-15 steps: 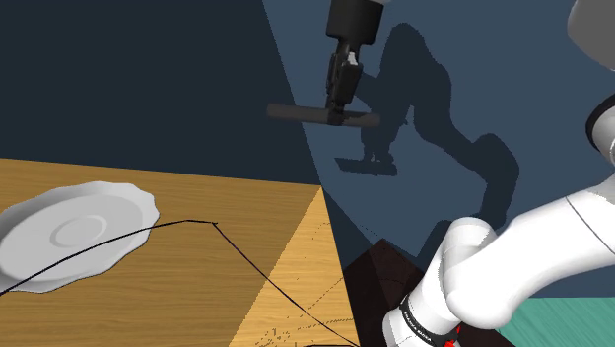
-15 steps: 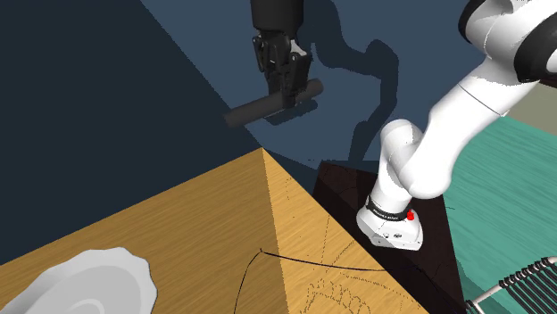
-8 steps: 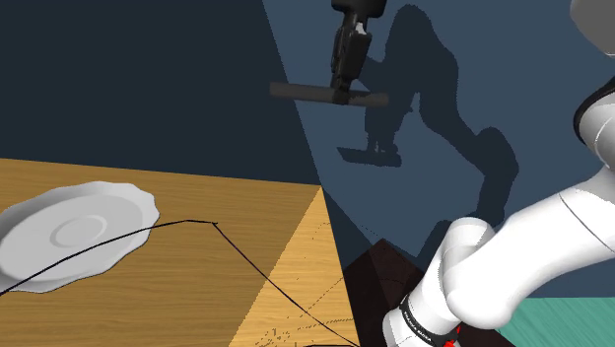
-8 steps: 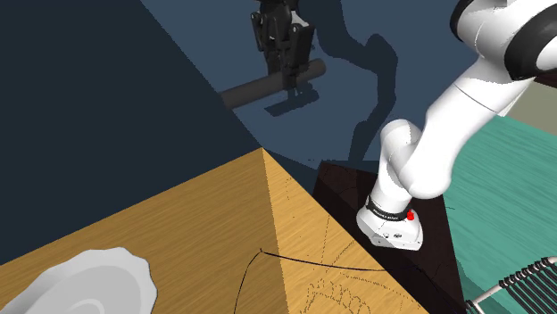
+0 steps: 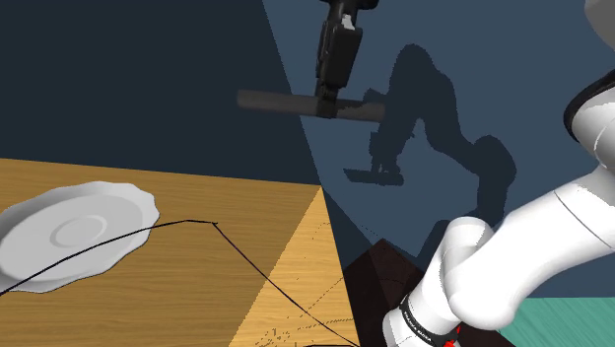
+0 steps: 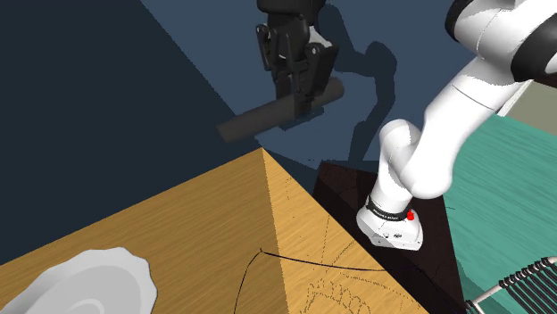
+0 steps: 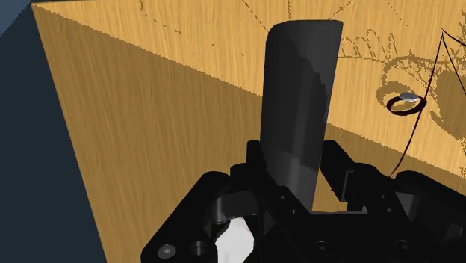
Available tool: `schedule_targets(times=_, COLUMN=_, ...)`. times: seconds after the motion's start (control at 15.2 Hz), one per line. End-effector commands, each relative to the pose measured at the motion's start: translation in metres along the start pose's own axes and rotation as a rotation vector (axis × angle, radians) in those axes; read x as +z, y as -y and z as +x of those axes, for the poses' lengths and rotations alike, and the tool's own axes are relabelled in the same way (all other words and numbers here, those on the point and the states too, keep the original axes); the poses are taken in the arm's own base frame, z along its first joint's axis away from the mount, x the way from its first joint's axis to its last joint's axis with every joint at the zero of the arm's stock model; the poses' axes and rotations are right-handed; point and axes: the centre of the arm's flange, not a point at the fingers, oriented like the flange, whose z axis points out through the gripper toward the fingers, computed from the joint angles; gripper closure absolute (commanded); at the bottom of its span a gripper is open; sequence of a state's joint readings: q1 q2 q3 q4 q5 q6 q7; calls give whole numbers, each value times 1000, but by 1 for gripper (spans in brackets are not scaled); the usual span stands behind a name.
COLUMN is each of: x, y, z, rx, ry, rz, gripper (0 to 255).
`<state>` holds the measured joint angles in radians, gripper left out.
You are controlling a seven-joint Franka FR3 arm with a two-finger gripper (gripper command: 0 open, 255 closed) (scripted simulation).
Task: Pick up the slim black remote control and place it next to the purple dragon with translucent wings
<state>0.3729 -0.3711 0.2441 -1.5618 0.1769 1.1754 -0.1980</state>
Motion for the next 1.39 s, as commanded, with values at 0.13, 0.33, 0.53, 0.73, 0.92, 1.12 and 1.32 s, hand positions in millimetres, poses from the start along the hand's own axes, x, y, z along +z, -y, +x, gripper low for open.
schedule_targets(times=0.13, x=2, y=52, z=19, rx=1, ry=0, rz=0, gripper=255)
schedule_targets(times=0.33, x=13, y=55, z=21, rx=1, ry=0, rz=0, gripper=255)
schedule_targets(times=0.53, x=29, y=54, z=21, rx=1, ry=0, rz=0, gripper=255)
schedule_targets(times=0.73, x=45, y=52, z=21, rx=1, ry=0, rz=0, gripper=255)
schedule_targets(times=0.92, x=61, y=51, z=21, rx=1, ry=0, rz=0, gripper=255)
schedule_targets(times=1.12, x=76, y=50, z=22, rx=1, ry=0, rz=0, gripper=255)
schedule_targets(times=1.32, x=92, y=49, z=22, rx=1, ry=0, rz=0, gripper=255)
